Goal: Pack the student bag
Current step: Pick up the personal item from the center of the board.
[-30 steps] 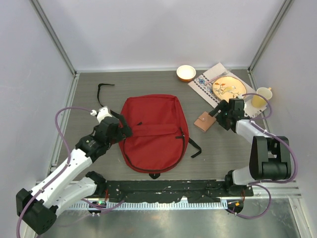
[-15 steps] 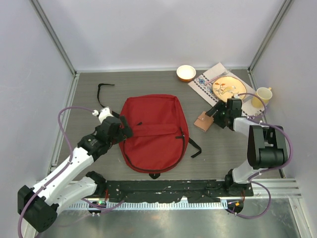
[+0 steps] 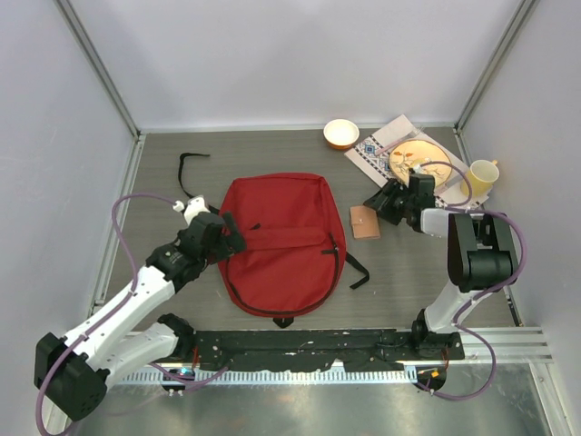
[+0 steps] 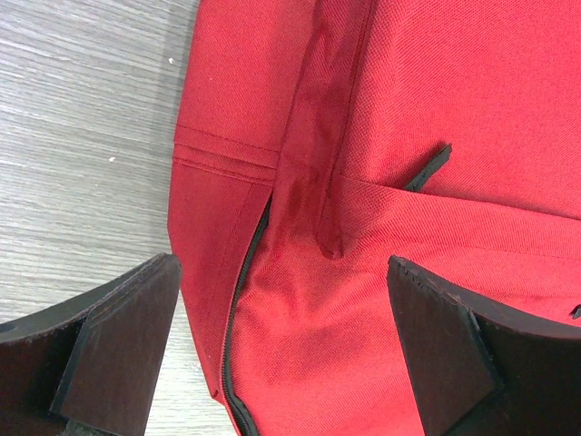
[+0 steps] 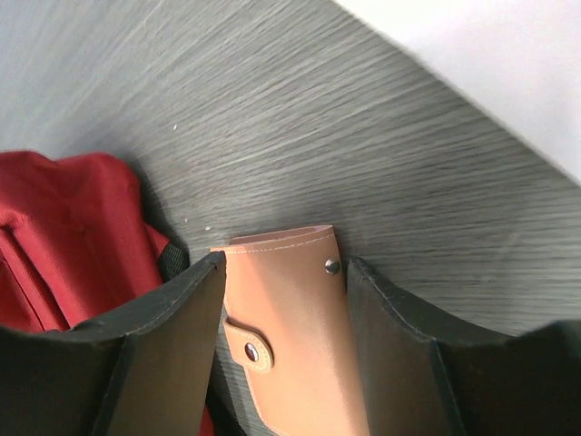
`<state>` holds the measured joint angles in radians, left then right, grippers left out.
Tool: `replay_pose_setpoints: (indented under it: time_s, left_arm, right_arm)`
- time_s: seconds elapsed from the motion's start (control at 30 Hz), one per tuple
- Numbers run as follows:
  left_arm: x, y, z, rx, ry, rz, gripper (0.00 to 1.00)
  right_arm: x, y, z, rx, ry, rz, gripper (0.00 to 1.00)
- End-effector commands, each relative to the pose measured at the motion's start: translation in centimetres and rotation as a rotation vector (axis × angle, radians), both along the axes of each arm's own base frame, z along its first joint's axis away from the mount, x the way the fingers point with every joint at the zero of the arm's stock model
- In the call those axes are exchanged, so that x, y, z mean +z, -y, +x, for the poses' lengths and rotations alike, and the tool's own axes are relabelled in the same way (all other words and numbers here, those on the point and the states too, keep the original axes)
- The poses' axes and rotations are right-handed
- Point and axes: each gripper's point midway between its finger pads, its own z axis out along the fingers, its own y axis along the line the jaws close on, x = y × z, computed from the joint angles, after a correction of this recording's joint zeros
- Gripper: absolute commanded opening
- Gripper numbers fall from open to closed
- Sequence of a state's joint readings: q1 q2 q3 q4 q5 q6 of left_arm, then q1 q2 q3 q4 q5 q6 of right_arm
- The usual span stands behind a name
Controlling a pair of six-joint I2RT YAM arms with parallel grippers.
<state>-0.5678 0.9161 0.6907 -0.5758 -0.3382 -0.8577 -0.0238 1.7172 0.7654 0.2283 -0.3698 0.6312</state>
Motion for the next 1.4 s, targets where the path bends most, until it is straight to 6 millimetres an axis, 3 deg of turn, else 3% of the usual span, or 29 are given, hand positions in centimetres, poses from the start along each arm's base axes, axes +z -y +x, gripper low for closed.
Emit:
replay_pose_setpoints:
  time_s: [0.0,0.3,0.53,0.7,0.9,1.17,1.37]
  left_arm:
    - [0.6,0.7,0.8,-0.007,0.031,-0.029,1.0]
    - [0.4,0.6,0.7,-0.007,0.025,-0.028,1.0]
    - [0.4,0.7,0.7,-0.009,0.024,-0.032,0.99]
    - [0.3,0.8,0.7,-0.01,0.021,-0.032,1.0]
    - [0.1,0.9,0.6,-0.012,0.02,-0.042,1.0]
    - [0.0,0.9,0.5,-0.01,0.017,-0.048,1.0]
    - [-0.1,1.1,0.6,-0.013,0.015,-0.053,1.0]
  right_arm:
    - [-3.6,-1.7,-4.0,0.1,-0.169,-0.154,0.62]
    - [-4.2,-3.0,-6.4,0.142,-0.206,-0.219,0.63]
    - [-2.9,-2.7,-7.6,0.14,-0.211,-0.229,0.64]
    - [-2.5,-3.8,-8.8,0.189,-0.209,-0.171,0.62]
    - [-1.5,-5.6,-9.0,0.224,-0.159,-0.06,0.51]
    - [1.1,-5.8,-8.0,0.196,-0.061,-0.034,0.47]
    - [0.9,-6.0,-8.0,0.181,-0.062,-0.011,0.41]
